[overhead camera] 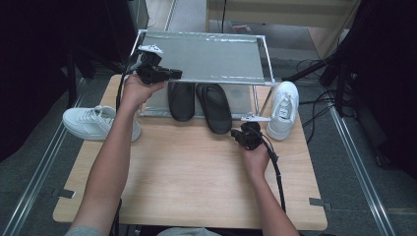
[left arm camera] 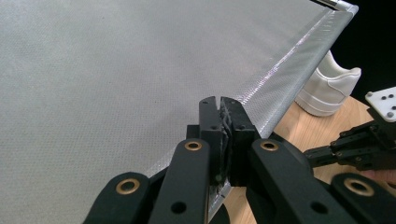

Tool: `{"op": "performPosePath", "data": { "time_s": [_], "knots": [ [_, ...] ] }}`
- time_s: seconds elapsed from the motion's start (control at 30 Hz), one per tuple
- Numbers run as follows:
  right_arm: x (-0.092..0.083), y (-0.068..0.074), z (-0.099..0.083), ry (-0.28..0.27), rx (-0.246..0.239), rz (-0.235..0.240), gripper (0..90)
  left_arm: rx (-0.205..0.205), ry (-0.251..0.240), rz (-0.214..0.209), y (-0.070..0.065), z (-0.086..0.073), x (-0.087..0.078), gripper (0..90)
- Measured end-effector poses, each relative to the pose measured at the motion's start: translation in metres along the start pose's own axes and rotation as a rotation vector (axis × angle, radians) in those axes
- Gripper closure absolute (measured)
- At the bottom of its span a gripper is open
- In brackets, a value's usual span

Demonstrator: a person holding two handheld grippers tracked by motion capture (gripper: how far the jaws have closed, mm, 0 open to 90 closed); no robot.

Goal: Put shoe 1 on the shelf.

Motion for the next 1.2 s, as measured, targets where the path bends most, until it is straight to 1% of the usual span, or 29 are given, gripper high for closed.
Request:
{"op": "performPosePath", "data": {
  "time_s": [0.13,0.33,0.37,0.43,0.53,0.63,0.7,0.83,0.93,0.97,1.0,1.03,1.17,1.2],
  "knots": [
    [0.007,0.004,0.005,0.004,-0.007,-0.001,90.0,0.0,0.0,0.0,0.0,0.0,0.0,88.6],
    [0.016,0.01,0.014,-0.003,-0.001,0.007,90.0,0.0,0.0,-0.001,0.0,0.0,0.0,88.6],
    [0.017,0.011,0.016,0.003,0.004,0.009,90.0,0.0,0.0,0.0,0.0,0.0,0.0,88.6],
    [0.02,0.012,0.018,0.004,-0.005,0.009,90.0,0.001,0.0,0.0,0.0,0.0,0.0,88.6],
    [0.024,0.016,0.021,0.01,0.0,0.013,90.0,0.001,-0.001,-0.001,0.0,0.0,0.0,88.6],
    [0.024,0.023,0.021,0.01,-0.008,0.034,90.0,0.001,0.0,-0.003,0.0,0.0,0.0,88.6],
    [0.024,0.028,0.02,0.013,-0.025,0.041,90.0,0.001,0.001,-0.003,0.0,0.0,0.0,88.6],
    [0.025,0.034,0.021,0.009,-0.041,0.062,90.0,0.002,0.0,0.001,0.0,0.0,0.0,88.6],
    [0.025,0.037,0.021,0.001,-0.055,0.091,90.0,0.002,0.0,0.0,0.0,0.0,0.0,88.6],
    [0.026,0.038,0.021,0.004,-0.066,0.083,90.0,0.002,0.0,0.0,0.0,0.0,0.0,88.5],
    [0.026,0.038,0.021,0.003,-0.066,0.085,90.0,0.002,0.001,0.0,0.0,0.0,0.0,88.6],
    [0.026,0.038,0.021,0.003,-0.06,0.088,90.0,0.002,0.0,0.0,0.0,0.0,0.0,88.6],
    [0.03,0.036,0.026,0.01,-0.048,0.072,90.0,0.003,0.0,0.003,0.0,0.0,0.0,88.6],
    [0.032,0.036,0.028,0.013,-0.056,0.062,90.0,0.003,0.0,0.003,0.0,0.0,0.0,88.6]
  ]
}}
Point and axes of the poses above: each handheld gripper's, and its own axes: x roughly forward along the jaws, z roughly out of its top, y roughly to its left, the point moved 3 cm from there along x, roughly forward along the jaws, and after that the axes turned 1 degree about -y, right-handed, at the moved point
